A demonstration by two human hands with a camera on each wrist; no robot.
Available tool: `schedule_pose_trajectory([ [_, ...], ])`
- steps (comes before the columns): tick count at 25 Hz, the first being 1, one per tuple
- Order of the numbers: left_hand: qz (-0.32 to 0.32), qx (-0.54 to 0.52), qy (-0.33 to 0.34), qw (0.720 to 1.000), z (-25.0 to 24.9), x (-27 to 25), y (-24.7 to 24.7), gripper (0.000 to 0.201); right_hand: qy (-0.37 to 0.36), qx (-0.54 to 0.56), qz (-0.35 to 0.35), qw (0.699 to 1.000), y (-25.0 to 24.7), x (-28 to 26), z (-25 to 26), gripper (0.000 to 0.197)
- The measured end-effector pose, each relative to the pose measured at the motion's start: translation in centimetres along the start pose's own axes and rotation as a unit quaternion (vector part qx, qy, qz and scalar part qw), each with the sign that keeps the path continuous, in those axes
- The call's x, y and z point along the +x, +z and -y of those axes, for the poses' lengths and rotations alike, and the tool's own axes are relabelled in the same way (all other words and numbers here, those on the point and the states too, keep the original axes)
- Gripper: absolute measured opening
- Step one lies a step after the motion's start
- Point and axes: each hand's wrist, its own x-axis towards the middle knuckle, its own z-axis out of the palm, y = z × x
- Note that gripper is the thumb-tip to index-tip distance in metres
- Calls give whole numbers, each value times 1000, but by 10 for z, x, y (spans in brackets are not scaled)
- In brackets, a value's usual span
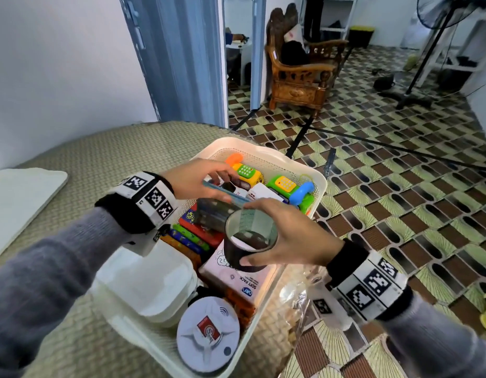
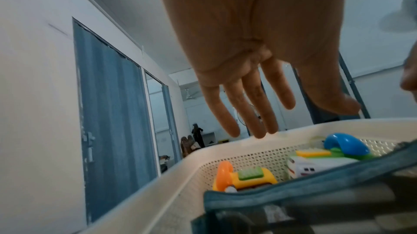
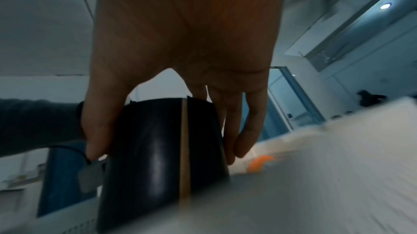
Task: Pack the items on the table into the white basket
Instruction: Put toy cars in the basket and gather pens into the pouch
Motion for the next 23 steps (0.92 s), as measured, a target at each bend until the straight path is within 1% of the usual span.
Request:
schedule_pose_trajectory([
  [3, -40, 32, -87, 995, 7, -37, -22, 51, -66, -45, 48, 996, -26, 25, 31, 94],
  [5, -61, 47, -144, 987, 17, -66, -30, 52, -98, -60, 75, 991, -35, 44, 49, 88],
  [8, -89, 60, -204, 973, 36, -116, -29, 57, -118, -55, 85, 988, -20, 80, 62, 83],
  [11, -90, 52, -266, 958, 54, -155, 0, 64, -97, -70, 88, 989, 19, 116, 55, 89],
  [12, -87, 36, -279, 956, 60, -161, 15, 66, -85, -78, 86, 990, 32, 125, 48, 91],
  [13, -97, 16, -288, 953, 66, -169, 30, 68, -78, -88, 84, 990, 46, 133, 42, 92],
  [15, -161, -21, -283, 945, 76, -179, 58, 75, -66, -95, 77, 990, 73, 144, 29, 93],
  [16, -200, -26, -277, 939, 79, -182, 69, 76, -57, -78, 73, 993, 83, 145, 23, 95],
  [18, -271, -11, -290, 918, 80, -182, 81, 70, -47, -24, 77, 996, 101, 146, 15, 97],
  [19, -294, 0, -298, 908, 80, -181, 83, 67, -51, -9, 83, 995, 106, 145, 13, 97],
  [21, -307, 14, -306, 901, 81, -180, 86, 64, -66, -2, 89, 994, 112, 145, 9, 97],
  [23, -312, 13, -308, 899, 83, -179, 88, 63, -66, -2, 92, 994, 114, 144, 7, 98],
])
